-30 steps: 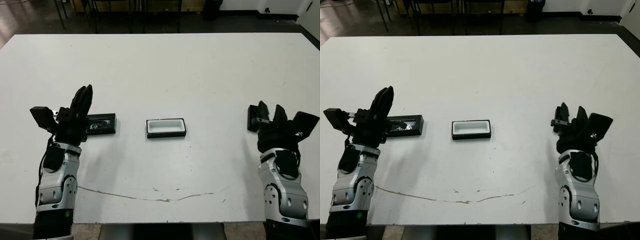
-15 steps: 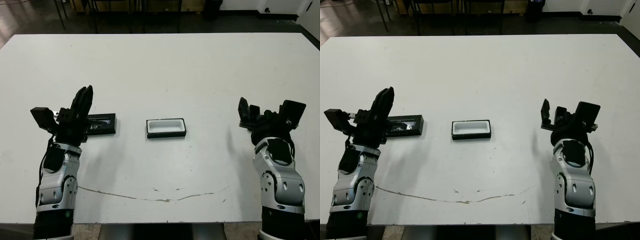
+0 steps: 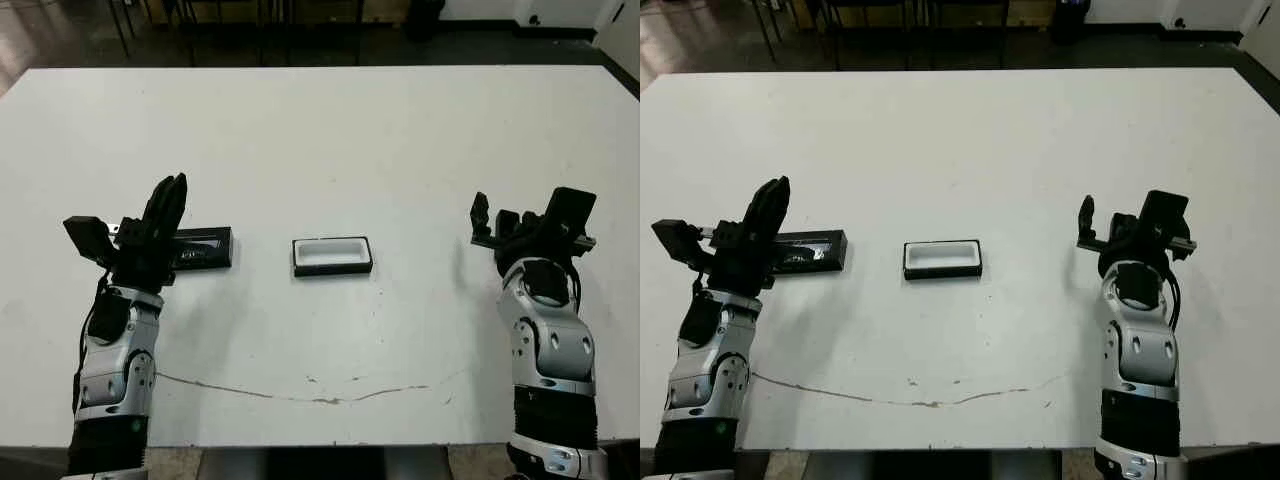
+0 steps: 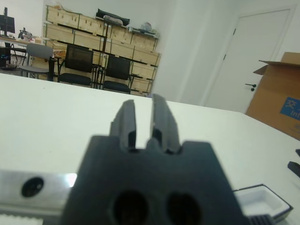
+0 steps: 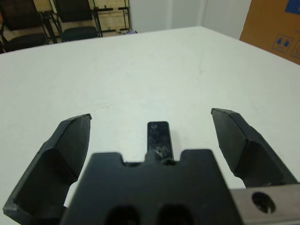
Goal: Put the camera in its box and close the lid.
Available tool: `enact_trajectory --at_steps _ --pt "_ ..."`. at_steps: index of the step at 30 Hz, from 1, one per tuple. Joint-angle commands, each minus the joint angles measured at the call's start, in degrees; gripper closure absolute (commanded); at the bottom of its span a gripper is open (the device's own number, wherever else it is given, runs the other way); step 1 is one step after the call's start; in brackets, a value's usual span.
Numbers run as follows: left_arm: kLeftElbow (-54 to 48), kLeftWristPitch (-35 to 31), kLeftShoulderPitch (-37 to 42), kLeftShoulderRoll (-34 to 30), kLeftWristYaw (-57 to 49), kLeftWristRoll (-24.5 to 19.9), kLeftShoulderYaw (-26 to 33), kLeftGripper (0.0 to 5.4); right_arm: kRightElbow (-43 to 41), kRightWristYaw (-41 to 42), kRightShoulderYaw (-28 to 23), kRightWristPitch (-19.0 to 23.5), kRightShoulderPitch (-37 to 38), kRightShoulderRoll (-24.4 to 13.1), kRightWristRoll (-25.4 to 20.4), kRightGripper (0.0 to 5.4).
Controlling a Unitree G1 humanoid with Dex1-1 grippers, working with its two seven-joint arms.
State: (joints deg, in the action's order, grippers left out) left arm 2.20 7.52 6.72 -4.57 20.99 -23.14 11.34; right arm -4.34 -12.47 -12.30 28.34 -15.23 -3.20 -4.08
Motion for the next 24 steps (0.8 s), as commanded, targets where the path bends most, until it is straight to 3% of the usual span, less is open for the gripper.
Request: enact_trajectory --at_steps 1,24 --pt "0.3 -1.2 -0.7 -0.5 0.0 -0.3 0.2 5.4 2.3 0.0 -0.4 0.0 -0.4 -0.3 0.3 0.01" --pt "-0.7 -2.1 -1.3 -0.1 -0.6 -0.6 0.4 5.4 5.5 -0.6 -2.2 0.7 0.5 2.1 -1.2 0.01"
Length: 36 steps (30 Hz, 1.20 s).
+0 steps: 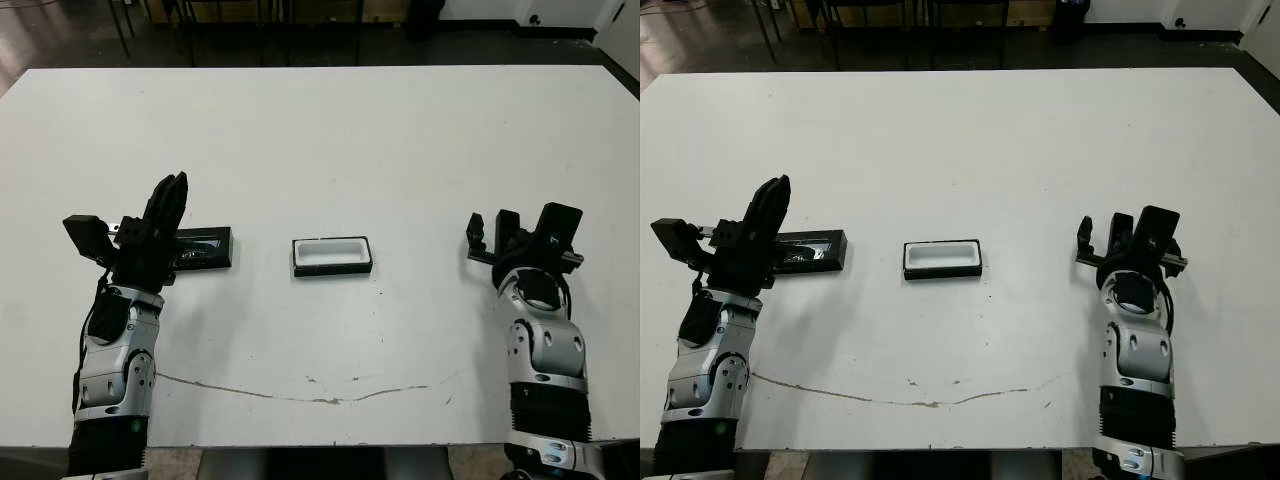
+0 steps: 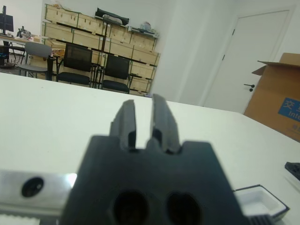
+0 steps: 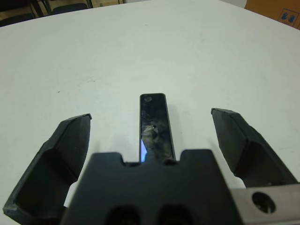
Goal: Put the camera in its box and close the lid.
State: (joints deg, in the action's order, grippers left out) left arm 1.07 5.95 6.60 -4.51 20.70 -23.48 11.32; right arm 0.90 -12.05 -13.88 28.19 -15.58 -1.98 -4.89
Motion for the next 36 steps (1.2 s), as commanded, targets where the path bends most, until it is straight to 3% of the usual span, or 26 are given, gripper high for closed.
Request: enact_trajectory --at_steps 1,20,23,28,34,36 --pt "0.4 -0.5 -1.2 -0.3 -0.2 -0.3 0.5 5.4 0.2 -1.4 -0.6 1.1 0.9 1.1 -0.2 0.01" --pt "0.6 0.5 -1.5 -0.2 0.8 -0.1 0.5 5.4 -0.4 -2.2 -1.8 2.3 1.8 2.3 -1.4 0.01" --pt "0.8 0.9 -1.6 -0.2 1.0 0.1 0.5 5.4 -0.2 -3.0 -1.7 2.1 1.9 2.4 -0.6 0.36" --pt "1.1 0.8 -1.6 -0.4 1.3 -0.1 0.8 5.4 0.5 -4.1 -1.7 2.0 1.7 2.5 -0.3 1.42" --pt "0.5 0.6 -1.8 -0.2 1.3 0.0 0.6 5.4 2.1 -4.7 -1.1 2.0 1.3 1.5 0.9 1.73" --pt "0.6 0.9 -1.7 -0.2 1.3 0.1 0.6 5.4 2.5 -5.0 -0.8 2.7 1.1 1.2 1.8 2.11"
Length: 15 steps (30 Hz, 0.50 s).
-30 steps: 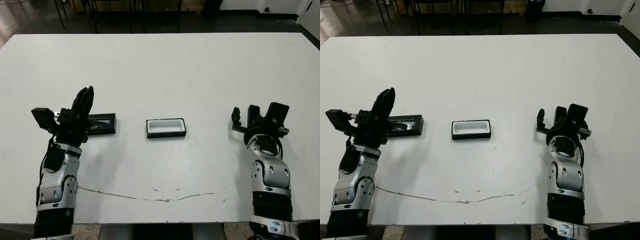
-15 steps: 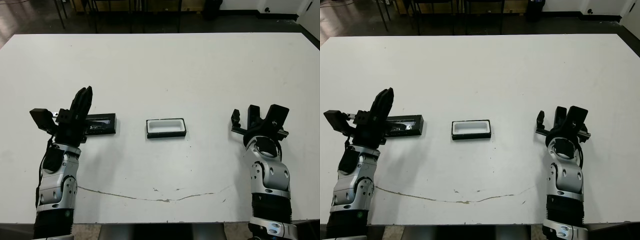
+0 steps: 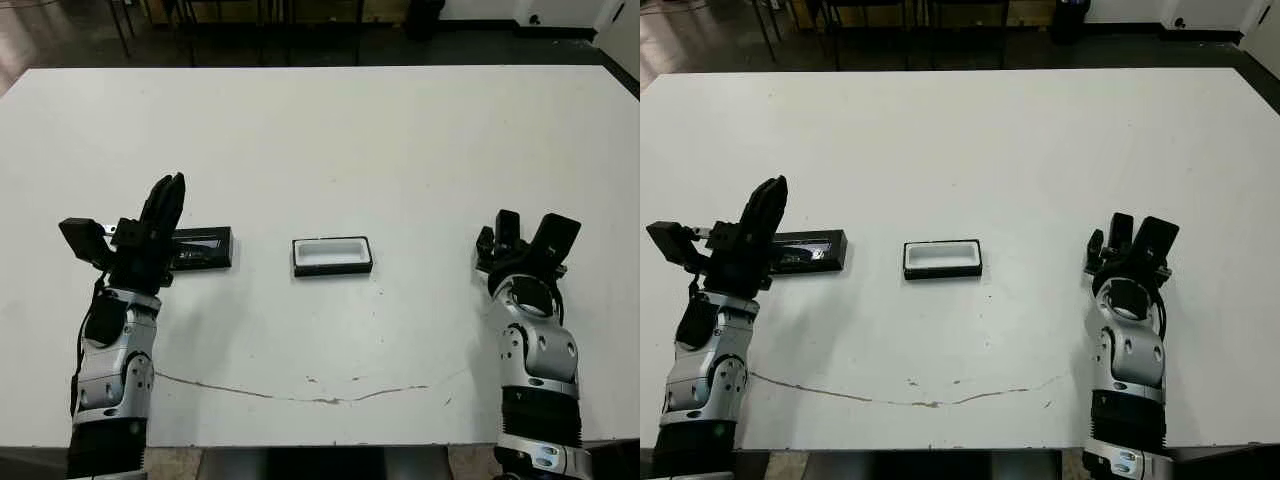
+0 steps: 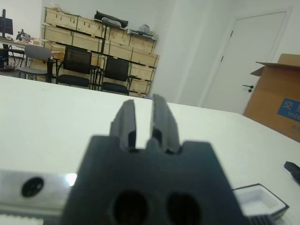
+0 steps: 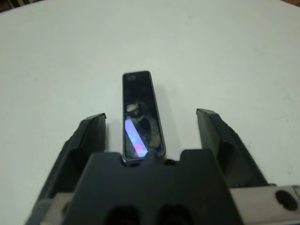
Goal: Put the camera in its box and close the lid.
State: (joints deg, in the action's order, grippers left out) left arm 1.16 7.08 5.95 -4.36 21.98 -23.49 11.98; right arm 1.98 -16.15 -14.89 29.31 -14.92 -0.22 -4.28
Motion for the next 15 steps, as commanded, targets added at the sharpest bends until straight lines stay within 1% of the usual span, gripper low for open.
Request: enact_trajectory --at_steps 1,4,6,8,10,15 --pt "0.5 -0.1 -1.1 -0.3 0.1 0.1 -0.1 5.4 1.6 -1.1 0.3 2.1 0.2 -0.7 1.4 2.19" --pt "0.2 -0.5 -1.4 -0.2 -0.1 0.0 -0.2 5.4 2.7 -0.9 0.3 2.9 -0.3 -1.2 1.9 1.94" --pt "0.3 -0.3 -1.5 -0.1 0.2 -0.2 -0.3 5.4 3.6 -0.8 0.6 3.7 -0.7 -1.9 2.6 2.0" --pt "0.4 0.0 -1.5 -0.1 0.3 -0.3 -0.3 5.4 4.5 -1.0 0.3 4.2 -1.2 -2.1 2.8 2.31" --pt "0.2 -0.4 -1.6 -0.1 0.3 -0.4 -0.3 5.4 5.3 -1.2 -0.1 3.8 -1.5 -2.1 2.7 2.75" --pt "0.0 -0.3 -1.8 -0.1 -0.1 0.0 -0.4 5.4 6.5 -1.6 -0.3 0.3 -0.8 -1.8 3.1 3.91"
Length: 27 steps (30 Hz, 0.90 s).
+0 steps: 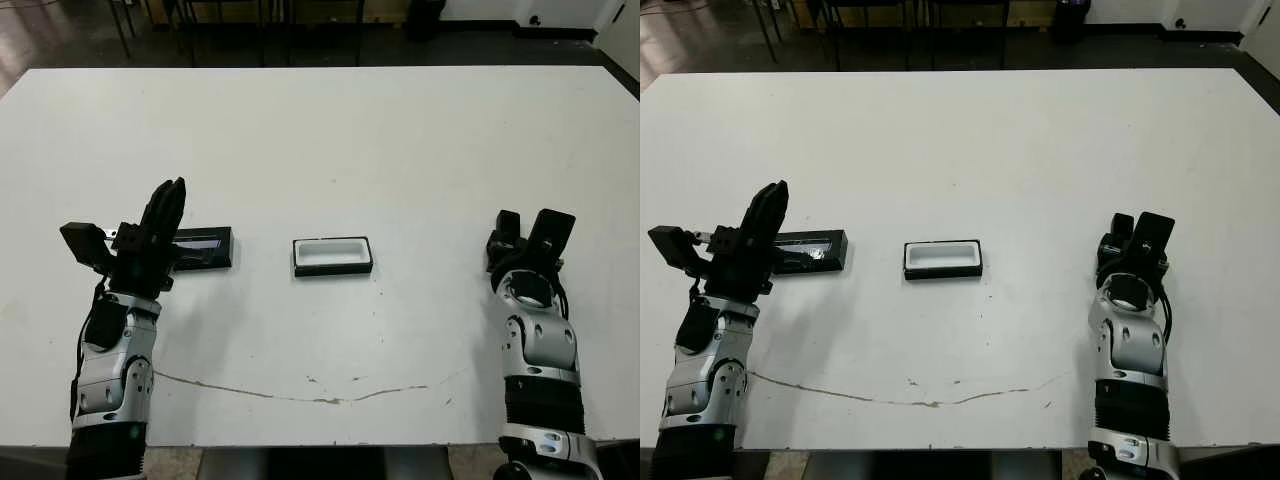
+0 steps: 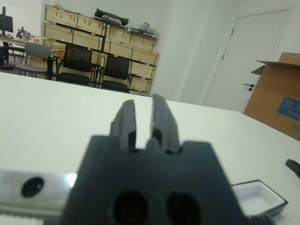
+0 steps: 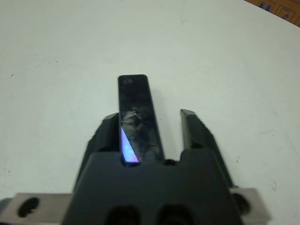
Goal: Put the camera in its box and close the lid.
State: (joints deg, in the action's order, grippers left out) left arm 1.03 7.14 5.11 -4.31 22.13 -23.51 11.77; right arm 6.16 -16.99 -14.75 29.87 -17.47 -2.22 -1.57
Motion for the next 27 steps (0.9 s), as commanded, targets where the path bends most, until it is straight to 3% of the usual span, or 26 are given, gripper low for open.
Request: enact_trajectory --at_steps 1,6,17,21,27 --pt "0.1 -0.5 -0.9 -0.2 -0.2 0.0 -0.2 5.4 2.4 -1.0 -0.4 -0.8 2.0 0.3 0.6 4.13" --pt "0.6 -0.1 -0.8 -0.1 0.2 -0.3 -0.1 5.4 3.1 -1.1 -0.7 -3.6 2.5 0.4 0.5 4.97" --pt "0.1 -0.4 -1.3 -0.1 -0.1 -0.1 -0.2 5.4 -4.4 2.3 1.4 -9.2 6.6 0.0 0.4 5.01" --pt "0.0 -0.4 -1.3 -0.3 0.2 -0.2 -0.3 5.4 -13.2 7.9 2.7 -11.4 9.5 -0.8 -1.8 5.01" --pt "0.7 0.2 -1.2 -0.1 0.5 -0.3 -0.3 5.4 -21.6 22.6 4.6 -18.6 12.3 -6.0 -6.9 5.02"
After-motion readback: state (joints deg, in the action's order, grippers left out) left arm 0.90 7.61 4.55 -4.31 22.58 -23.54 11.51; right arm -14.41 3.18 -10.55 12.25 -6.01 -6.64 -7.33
